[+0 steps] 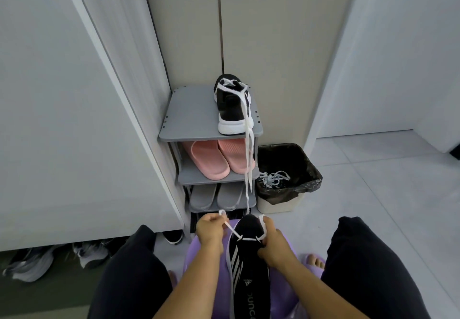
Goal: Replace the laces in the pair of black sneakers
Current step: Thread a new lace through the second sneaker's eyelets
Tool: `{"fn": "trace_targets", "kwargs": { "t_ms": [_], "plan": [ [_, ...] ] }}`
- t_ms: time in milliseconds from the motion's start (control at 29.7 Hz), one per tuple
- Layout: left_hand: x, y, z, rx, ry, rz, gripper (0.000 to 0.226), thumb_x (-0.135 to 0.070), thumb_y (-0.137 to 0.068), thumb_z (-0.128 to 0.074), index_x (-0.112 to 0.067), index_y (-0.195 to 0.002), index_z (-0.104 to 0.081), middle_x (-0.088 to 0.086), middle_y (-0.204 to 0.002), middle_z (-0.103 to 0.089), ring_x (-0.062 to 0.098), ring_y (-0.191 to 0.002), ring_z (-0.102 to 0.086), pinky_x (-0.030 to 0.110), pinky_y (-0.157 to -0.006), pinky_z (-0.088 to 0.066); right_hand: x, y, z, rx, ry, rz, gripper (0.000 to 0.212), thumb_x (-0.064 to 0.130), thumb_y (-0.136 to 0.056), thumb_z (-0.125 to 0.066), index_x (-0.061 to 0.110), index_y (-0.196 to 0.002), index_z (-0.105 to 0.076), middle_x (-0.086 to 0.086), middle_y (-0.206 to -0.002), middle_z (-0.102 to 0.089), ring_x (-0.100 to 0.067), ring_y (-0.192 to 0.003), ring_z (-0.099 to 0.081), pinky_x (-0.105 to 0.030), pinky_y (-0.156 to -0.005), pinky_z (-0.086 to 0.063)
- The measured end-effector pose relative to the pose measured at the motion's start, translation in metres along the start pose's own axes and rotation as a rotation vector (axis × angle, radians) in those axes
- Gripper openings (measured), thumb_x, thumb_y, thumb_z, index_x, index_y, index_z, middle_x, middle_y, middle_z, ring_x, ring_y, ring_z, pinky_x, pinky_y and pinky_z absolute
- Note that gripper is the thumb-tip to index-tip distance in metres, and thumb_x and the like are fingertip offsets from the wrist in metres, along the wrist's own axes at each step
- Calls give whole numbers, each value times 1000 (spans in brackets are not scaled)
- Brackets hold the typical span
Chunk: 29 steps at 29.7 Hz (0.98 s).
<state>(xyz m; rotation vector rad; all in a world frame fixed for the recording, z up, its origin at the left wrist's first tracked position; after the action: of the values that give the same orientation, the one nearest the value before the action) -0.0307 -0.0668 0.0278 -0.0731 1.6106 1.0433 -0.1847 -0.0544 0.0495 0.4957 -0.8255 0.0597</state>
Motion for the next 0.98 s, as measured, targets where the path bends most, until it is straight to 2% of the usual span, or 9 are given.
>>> {"fn": "trace_targets", "kwargs": {
  "t_ms": [135,236,303,405,506,573,708,809,978],
  "plan": [
    [-25,20,-7,136,-24,-61,19,11,-79,-58,-6,-70,-56,12,-67,-58,16,-55,-51,18,-50,-44,12,-4,9,-17,-221,49,45,-2,-79,-60,11,-121,-47,5,-70,-49,-7,-60,-47,-13,-57,-40],
    [-64,38,-17,267,5,-109,15,9,-77,-57,-6,-80,-58,8,-65,-58,17,-59,-53,26,-62,-46,40,-7,35,-81,-474,116,13,4,-87,-59,12,-97,-61,0,-68,-56,-12,-59,-48,-20,-55,-40],
    [-95,54,-21,353,18,-195,19,3,-78,-59,-6,-95,-56,8,-72,-61,19,-67,-57,32,-70,-48,69,-5,58,-117,-582,189,6,7,-89,-59,10,-88,-64,1,-63,-59,-10,-54,-47,-18,-50,-39],
    [-144,80,-24,420,-5,-402,19,-1,-84,-58,-15,-96,-52,2,-76,-67,10,-67,-64,25,-67,-54,111,3,90,-148,-664,268,12,13,-92,-57,4,-87,-64,8,-55,-61,-3,-49,-48,-12,-46,-40],
    [-180,102,-24,484,8,-531,19,3,-89,-51,-15,-89,-50,4,-74,-68,6,-60,-66,24,-65,-54,138,11,111,-168,-683,317,23,18,-94,-53,-2,-96,-64,1,-64,-60,-4,-50,-49,-16,-52,-44],
    [-195,112,-23,494,10,-583,18,4,-89,-52,-14,-89,-51,4,-73,-67,5,-59,-66,18,-60,-52,148,15,121,-181,-672,336,25,19,-95,-52,0,-98,-66,1,-64,-57,-5,-50,-47,-18,-52,-43],
    [-216,125,-20,475,-32,-677,12,3,-89,-53,-9,-93,-52,5,-76,-67,3,-57,-66,13,-57,-51,166,20,134,-234,-639,380,19,18,-94,-53,8,-90,-69,5,-55,-55,-7,-47,-44,-18,-48,-40],
    [-232,133,-19,446,-94,-771,12,5,-89,-51,-5,-95,-50,4,-75,-66,0,-53,-64,11,-58,-51,178,25,140,-230,-640,425,16,15,-94,-54,14,-84,-67,1,-58,-55,-7,-47,-43,-17,-44,-39],
    [-249,141,-17,400,-193,-890,14,1,-87,-55,-11,-92,-52,-1,-75,-67,-1,-57,-63,13,-57,-49,193,33,149,-234,-653,479,13,12,-94,-54,10,-90,-66,0,-63,-58,-4,-46,-47,-17,-46,-42]
  ]
}}
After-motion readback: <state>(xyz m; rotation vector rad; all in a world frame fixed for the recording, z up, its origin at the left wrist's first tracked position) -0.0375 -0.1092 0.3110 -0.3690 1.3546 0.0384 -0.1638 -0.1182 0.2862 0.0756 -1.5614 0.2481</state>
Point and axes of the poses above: each hand's wrist, its own y-axis away from the middle knuckle, its own z-axis out of the back of the hand, x = y × z, the point moved 1 cm from there along -y, towards the middle knuckle
